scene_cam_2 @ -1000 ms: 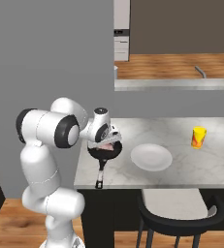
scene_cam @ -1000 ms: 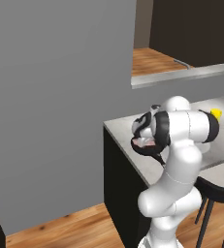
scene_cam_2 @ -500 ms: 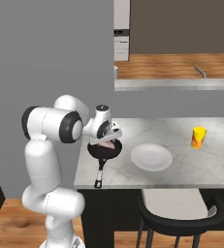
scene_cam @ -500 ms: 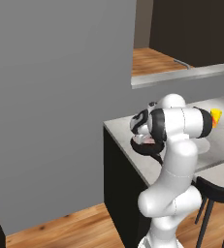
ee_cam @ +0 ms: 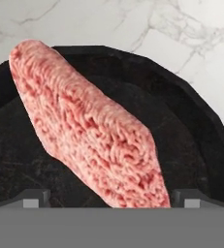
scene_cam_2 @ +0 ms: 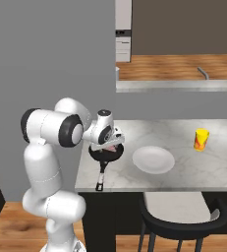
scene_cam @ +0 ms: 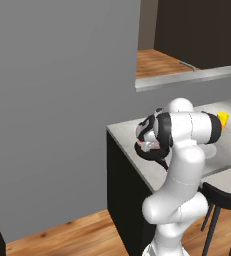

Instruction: Pick up the pan with the steak in it and place it on the dining table. Then place the steak on the plate.

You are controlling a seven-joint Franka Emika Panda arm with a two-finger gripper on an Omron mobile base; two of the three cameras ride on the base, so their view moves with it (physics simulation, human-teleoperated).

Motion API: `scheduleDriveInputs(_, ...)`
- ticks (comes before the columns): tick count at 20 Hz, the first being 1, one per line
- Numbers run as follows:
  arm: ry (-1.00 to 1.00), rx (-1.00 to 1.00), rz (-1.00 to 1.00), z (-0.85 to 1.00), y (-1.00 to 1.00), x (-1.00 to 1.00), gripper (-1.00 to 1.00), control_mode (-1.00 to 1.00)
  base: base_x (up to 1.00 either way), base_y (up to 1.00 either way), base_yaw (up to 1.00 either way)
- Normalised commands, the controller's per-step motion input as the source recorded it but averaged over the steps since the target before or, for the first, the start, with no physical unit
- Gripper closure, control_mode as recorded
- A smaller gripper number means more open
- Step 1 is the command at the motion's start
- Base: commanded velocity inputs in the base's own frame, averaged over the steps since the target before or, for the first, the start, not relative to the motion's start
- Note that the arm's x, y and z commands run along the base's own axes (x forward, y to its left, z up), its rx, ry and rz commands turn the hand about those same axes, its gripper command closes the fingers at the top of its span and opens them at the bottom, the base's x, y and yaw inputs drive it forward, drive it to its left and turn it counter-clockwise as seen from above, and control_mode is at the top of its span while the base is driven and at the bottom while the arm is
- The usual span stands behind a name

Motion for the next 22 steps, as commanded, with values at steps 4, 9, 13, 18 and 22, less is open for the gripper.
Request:
scheduleDriveInputs(4, 0.0, 0.0, 0.0, -0.05, 0.0, 0.0, -1.0, -1.0, 0.0, 0.0, 0.0)
scheduleDriveInputs(9, 0.0, 0.0, 0.0, 0.0, 0.0, 0.07, -1.0, -1.0, 0.0, 0.0, 0.0)
scheduleDriveInputs(13, 0.0, 0.0, 0.0, -0.12, -0.08, 0.12, -1.0, -1.0, 0.0, 0.0, 0.0)
scheduleDriveInputs(18, 0.0, 0.01, 0.0, -0.02, -0.1, 0.02, -1.0, -1.0, 0.0, 0.0, 0.0)
scheduleDriveInputs(22, 0.0, 0.0, 0.0, -0.06, -0.01, 0.0, -1.0, -1.0, 0.0, 0.0, 0.0)
